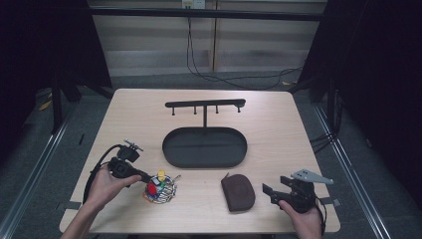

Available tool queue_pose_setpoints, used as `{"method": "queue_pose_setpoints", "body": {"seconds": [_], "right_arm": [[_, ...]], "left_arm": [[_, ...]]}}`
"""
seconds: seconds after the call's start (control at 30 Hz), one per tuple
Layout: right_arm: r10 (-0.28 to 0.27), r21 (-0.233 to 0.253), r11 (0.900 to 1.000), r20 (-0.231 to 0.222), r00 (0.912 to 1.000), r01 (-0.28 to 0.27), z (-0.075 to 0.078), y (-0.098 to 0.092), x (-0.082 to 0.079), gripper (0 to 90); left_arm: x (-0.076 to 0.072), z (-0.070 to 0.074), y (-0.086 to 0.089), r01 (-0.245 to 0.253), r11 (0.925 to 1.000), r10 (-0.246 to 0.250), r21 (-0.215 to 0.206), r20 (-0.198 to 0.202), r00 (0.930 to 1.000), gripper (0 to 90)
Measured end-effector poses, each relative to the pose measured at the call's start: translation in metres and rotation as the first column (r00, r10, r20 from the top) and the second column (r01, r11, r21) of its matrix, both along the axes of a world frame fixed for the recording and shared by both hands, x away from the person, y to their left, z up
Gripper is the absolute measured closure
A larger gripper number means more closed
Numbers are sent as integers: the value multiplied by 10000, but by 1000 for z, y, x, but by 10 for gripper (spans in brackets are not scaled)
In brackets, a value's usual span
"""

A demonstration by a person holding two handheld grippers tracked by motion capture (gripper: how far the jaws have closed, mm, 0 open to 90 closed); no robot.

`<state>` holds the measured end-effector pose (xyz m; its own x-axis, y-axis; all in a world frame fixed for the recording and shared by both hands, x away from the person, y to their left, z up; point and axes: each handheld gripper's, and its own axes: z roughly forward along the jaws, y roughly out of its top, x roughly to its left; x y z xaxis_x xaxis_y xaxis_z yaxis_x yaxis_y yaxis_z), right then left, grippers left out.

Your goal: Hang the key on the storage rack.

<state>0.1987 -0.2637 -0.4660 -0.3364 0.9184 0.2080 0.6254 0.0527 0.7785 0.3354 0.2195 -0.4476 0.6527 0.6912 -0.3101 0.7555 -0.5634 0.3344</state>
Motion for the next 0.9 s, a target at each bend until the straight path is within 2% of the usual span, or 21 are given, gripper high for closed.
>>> {"method": "queue_pose_setpoints", "body": {"seconds": [0.07, 0.1, 0.17, 0.2, 0.47, 0.63, 0.7, 0.77, 0.9], "right_arm": [[1, -21, 10000, -12, 10000, -1, 0, 0, 0, 218], [8, -34, 10000, -40, 10000, -8, -1, 0, 1, 218], [26, -38, 10000, -96, 10000, -26, -1, 0, 1, 216], [31, -30, 10000, -94, 10000, -31, -1, 1, 1, 216], [28, -27, 10000, -129, 9999, -29, -1, 1, 2, 210], [-13, -92, 10000, -153, 9999, 11, -2, 1, 2, 206], [-14, -88, 10000, -230, 9997, 12, -2, 1, 3, 204], [10, -96, 10000, -249, 9997, -13, -2, 1, 3, 201], [-1, -133, 9999, -296, 9996, -3, -3, 1, 3, 201]], "left_arm": [[0, -1, -2, -14, 10000, 14, 94, -28, 10000, 730], [2, -3, -6, 75, 9995, -68, 312, -221, 9997, 729], [2, -4, -9, 62, 9982, -49, 596, -220, 9997, 724], [3, -5, -10, 126, 9983, -108, 576, -303, 9995, 726], [6, -13, -16, 11, 9922, 37, 1245, -385, 9993, 730], [7, -12, -21, 31, 9870, 19, 1607, -305, 9995, 675], [10, -11, -25, 142, 9824, -64, 1860, -421, 9991, 676], [11, -12, -27, 185, 9813, -93, 1915, -487, 9988, 678], [15, -13, -26, 280, 9857, -156, 1662, -755, 9970, 686]]}}
